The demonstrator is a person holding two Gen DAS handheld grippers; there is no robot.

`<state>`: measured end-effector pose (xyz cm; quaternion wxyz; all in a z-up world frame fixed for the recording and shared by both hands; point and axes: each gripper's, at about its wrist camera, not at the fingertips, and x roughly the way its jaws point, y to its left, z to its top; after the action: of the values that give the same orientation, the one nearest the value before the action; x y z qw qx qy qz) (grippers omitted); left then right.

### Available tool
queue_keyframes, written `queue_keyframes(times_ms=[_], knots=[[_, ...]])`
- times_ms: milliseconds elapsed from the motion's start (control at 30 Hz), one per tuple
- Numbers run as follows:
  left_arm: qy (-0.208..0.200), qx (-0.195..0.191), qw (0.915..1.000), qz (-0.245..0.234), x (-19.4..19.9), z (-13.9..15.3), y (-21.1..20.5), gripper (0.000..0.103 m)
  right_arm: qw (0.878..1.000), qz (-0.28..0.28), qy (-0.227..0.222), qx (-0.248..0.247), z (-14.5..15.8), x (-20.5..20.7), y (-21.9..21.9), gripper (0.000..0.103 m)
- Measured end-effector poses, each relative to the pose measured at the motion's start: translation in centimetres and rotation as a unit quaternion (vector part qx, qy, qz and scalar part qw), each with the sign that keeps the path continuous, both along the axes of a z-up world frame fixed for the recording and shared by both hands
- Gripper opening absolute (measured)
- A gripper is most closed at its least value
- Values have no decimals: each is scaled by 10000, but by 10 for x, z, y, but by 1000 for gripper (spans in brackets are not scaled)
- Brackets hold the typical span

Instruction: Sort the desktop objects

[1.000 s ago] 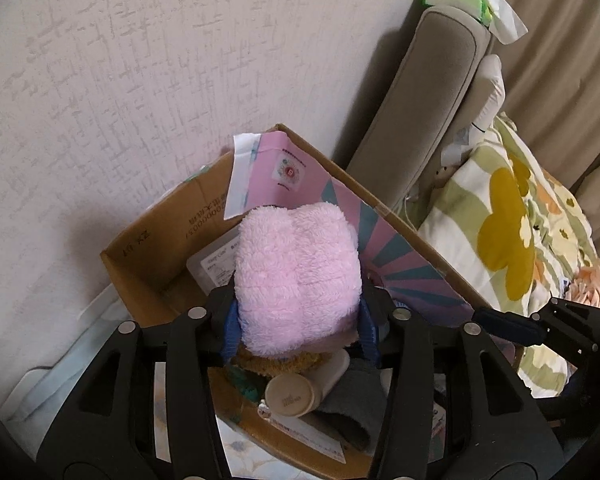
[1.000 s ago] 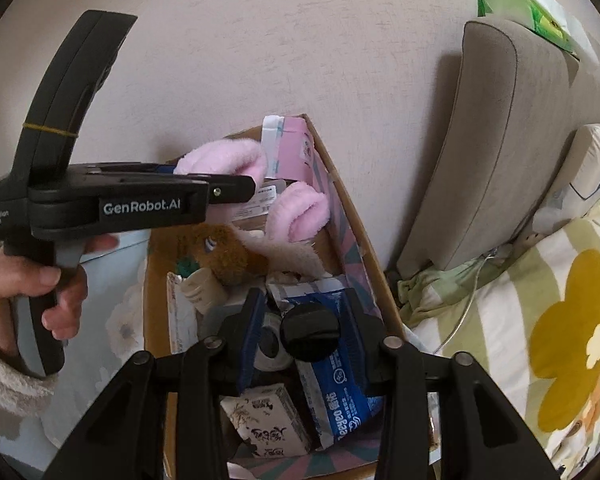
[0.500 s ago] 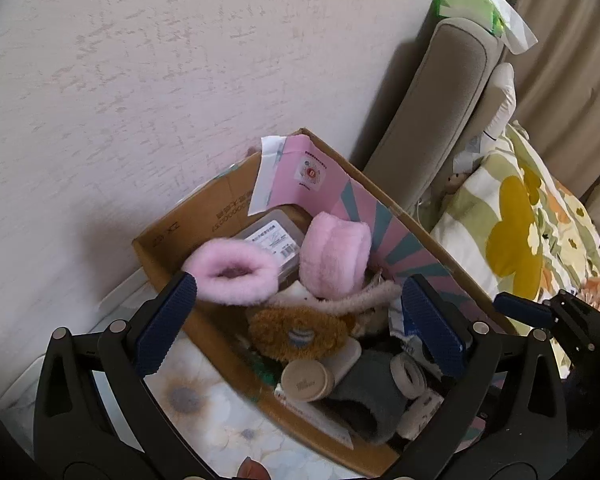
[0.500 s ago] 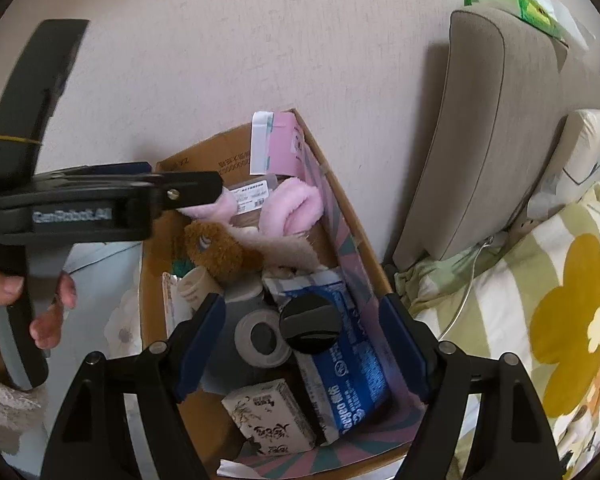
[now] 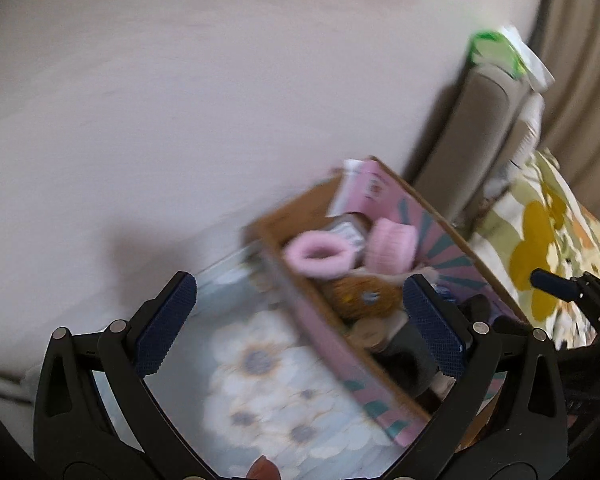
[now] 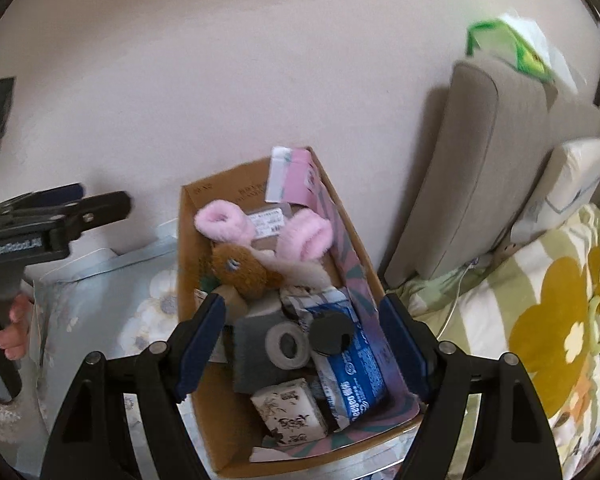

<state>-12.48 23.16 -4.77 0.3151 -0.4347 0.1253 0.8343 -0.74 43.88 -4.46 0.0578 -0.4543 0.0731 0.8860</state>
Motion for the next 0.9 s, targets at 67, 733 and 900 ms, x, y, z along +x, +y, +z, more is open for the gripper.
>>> queue_keyframes(times_ms=[67,733,900], knots=[[83,-5,9994,324,2,8,-23,103,9999,113,34,22,7,-3,-11,75],[528,282,9731,2226,52,45,-188,103,9931,1087,232,386,25,-2,-147,75],[544,155,9681,2439,62,30,-203,103,9908,1180,342,564,22,5,-166,75]])
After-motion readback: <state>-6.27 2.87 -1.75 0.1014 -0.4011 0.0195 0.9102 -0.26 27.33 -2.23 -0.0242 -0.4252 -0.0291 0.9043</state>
